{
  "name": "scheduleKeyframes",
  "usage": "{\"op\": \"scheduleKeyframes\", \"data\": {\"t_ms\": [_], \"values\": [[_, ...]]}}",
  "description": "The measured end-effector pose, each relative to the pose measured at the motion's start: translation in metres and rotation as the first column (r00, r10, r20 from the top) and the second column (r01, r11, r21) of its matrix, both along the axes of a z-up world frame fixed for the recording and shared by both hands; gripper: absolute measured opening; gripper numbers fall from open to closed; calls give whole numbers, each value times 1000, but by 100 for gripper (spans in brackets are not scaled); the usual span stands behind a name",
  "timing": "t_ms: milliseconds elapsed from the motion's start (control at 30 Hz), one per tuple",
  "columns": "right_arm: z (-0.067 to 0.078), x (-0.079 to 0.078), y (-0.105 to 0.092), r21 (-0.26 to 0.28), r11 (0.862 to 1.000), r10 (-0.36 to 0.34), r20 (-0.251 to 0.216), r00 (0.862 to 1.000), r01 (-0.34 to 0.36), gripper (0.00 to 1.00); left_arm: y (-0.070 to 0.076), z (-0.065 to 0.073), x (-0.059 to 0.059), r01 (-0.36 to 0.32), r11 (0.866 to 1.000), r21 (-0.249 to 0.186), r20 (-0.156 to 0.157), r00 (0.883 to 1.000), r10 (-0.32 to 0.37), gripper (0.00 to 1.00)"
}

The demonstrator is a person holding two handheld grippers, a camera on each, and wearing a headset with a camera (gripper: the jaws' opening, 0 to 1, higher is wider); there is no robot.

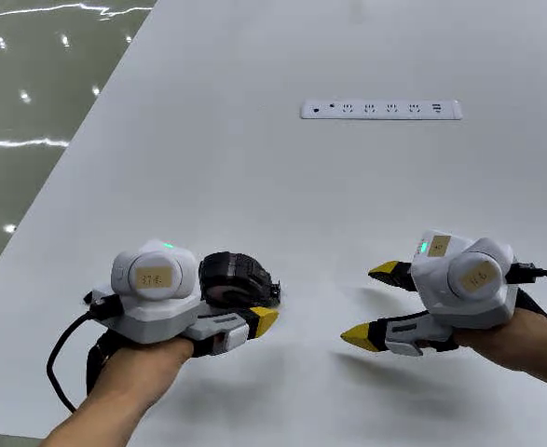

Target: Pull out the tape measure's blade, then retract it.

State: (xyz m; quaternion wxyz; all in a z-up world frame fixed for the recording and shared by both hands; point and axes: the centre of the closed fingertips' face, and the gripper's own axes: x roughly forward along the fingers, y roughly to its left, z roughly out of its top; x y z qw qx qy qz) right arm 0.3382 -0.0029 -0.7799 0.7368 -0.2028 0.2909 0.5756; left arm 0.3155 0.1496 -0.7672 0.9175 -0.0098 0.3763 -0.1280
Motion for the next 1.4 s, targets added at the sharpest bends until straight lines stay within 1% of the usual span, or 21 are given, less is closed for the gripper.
{"op": "scheduleKeyframes", "data": {"t_ms": [33, 67, 200, 267, 333, 433, 533, 733, 767, 833, 867, 933, 1033, 1100, 1233, 1333, 1400], "values": [[1, 0, -1, 5, 1000, -7, 1, 1000, 7, 57, 0, 0, -1, 4, 1000, 0, 1, 1000, -4, 77], [2, -1, -3, 11, 1000, -14, 0, 1000, 14, 59, -2, 1, -3, 18, 1000, -3, 7, 1000, -18, 77], [2, -5, -10, 18, 999, -39, -9, 999, 39, 63, -2, 3, -8, 33, 999, -16, 25, 999, -33, 77], [2, -7, -13, 17, 999, -47, -8, 999, 47, 65, -2, 2, -11, 42, 999, -16, 25, 999, -42, 77], [3, -9, -16, 32, 998, -58, -13, 998, 58, 67, -2, 3, -13, 53, 998, -15, 33, 998, -52, 77], [4, -12, -19, 55, 995, -79, -24, 997, 80, 72, -2, 4, -16, 65, 998, -10, 46, 997, -64, 77], [6, -14, -23, 62, 994, -89, -19, 996, 90, 72, -1, 5, -18, 79, 997, -8, 53, 996, -79, 78], [9, -19, -29, 82, 990, -119, -7, 993, 119, 75, -3, 10, -24, 108, 994, -9, 84, 991, -107, 79], [10, -20, -30, 86, 988, -127, -4, 992, 127, 76, -3, 11, -24, 118, 993, -7, 94, 989, -117, 80], [11, -22, -32, 97, 985, -144, -5, 990, 144, 78, -4, 13, -27, 132, 991, -6, 99, 986, -131, 80], [12, -22, -34, 100, 983, -157, -4, 988, 157, 79, -4, 14, -29, 134, 991, -1, 102, 986, -133, 81], [13, -24, -37, 100, 980, -173, 4, 985, 172, 81, -3, 13, -31, 135, 991, 10, 98, 986, -136, 81], [15, -27, -42, 111, 975, -197, 8, 980, 195, 84, -2, 16, -33, 130, 992, 6, 114, 985, -130, 82], [18, -26, -47, 120, 968, -225, 23, 974, 221, 86, -2, 17, -34, 132, 991, 12, 122, 984, -132, 83], [24, -28, -54, 143, 955, -267, 36, 963, 259, 92, -3, 20, -38, 142, 990, 14, 130, 981, -143, 86], [23, -32, -57, 140, 952, -279, 35, 960, 272, 96, -5, 21, -41, 150, 989, 7, 139, 979, -149, 88], [24, -36, -59, 143, 949, -286, 26, 958, 280, 96, -7, 22, -42, 156, 988, 5, 142, 978, -155, 89]]}}
